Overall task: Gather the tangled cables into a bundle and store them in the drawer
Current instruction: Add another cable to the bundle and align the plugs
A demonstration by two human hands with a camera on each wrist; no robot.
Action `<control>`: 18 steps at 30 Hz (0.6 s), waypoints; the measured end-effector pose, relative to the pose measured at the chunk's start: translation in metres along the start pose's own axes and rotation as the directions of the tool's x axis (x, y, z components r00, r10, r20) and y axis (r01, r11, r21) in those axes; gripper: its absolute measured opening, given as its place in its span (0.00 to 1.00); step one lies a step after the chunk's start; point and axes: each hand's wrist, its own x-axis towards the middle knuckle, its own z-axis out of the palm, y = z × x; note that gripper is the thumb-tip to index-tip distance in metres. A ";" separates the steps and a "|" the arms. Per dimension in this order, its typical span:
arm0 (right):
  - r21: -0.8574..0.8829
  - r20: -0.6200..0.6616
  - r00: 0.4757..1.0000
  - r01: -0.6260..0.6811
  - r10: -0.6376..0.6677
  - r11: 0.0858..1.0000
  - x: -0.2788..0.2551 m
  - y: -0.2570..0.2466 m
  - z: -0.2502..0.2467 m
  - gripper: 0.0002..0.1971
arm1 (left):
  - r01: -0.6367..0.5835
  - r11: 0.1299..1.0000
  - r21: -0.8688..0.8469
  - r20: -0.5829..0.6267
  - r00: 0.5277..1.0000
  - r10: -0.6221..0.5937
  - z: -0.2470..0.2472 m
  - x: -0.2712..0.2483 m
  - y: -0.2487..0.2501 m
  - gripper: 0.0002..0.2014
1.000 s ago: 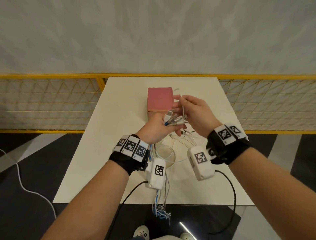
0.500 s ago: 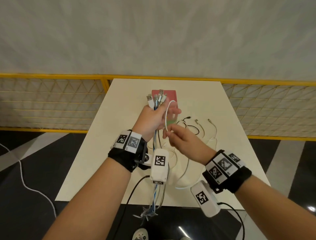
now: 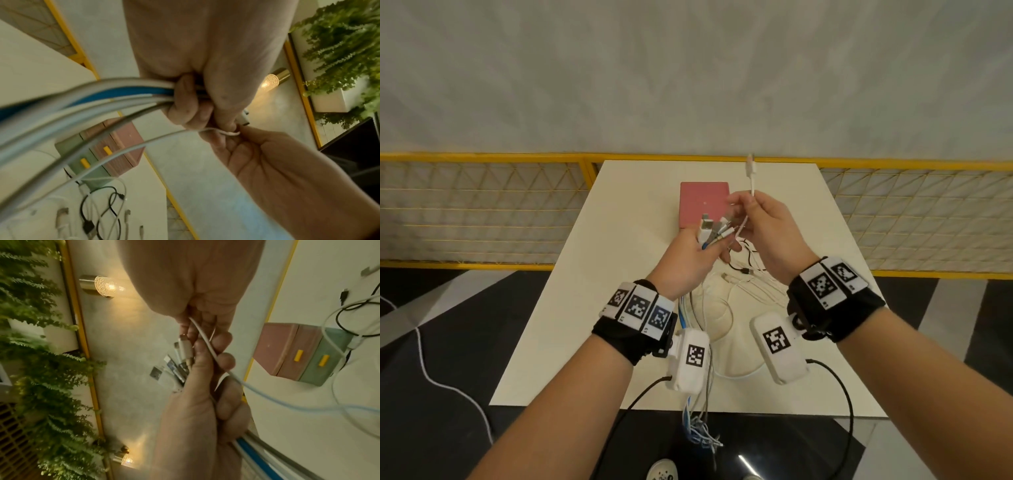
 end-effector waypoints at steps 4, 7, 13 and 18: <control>-0.133 0.010 0.998 0.068 -0.068 0.989 -0.007 0.002 0.001 0.14 | 0.016 0.989 -0.144 -0.282 0.958 -0.057 -0.009 0.004 -0.003 0.19; -0.238 0.108 0.991 0.103 -0.079 0.966 -0.024 0.006 0.006 0.13 | -0.028 0.967 -0.254 -0.337 0.939 -0.061 -0.011 0.006 0.006 0.24; -0.302 0.182 0.981 0.121 -0.067 0.946 -0.040 0.008 0.015 0.14 | -0.018 0.980 -0.198 -0.017 1.000 0.015 -0.011 -0.002 0.017 0.19; -0.379 0.255 0.966 0.140 -0.042 0.915 -0.044 0.001 0.012 0.15 | -0.054 0.958 -0.280 -0.084 0.996 0.032 -0.008 -0.005 0.023 0.16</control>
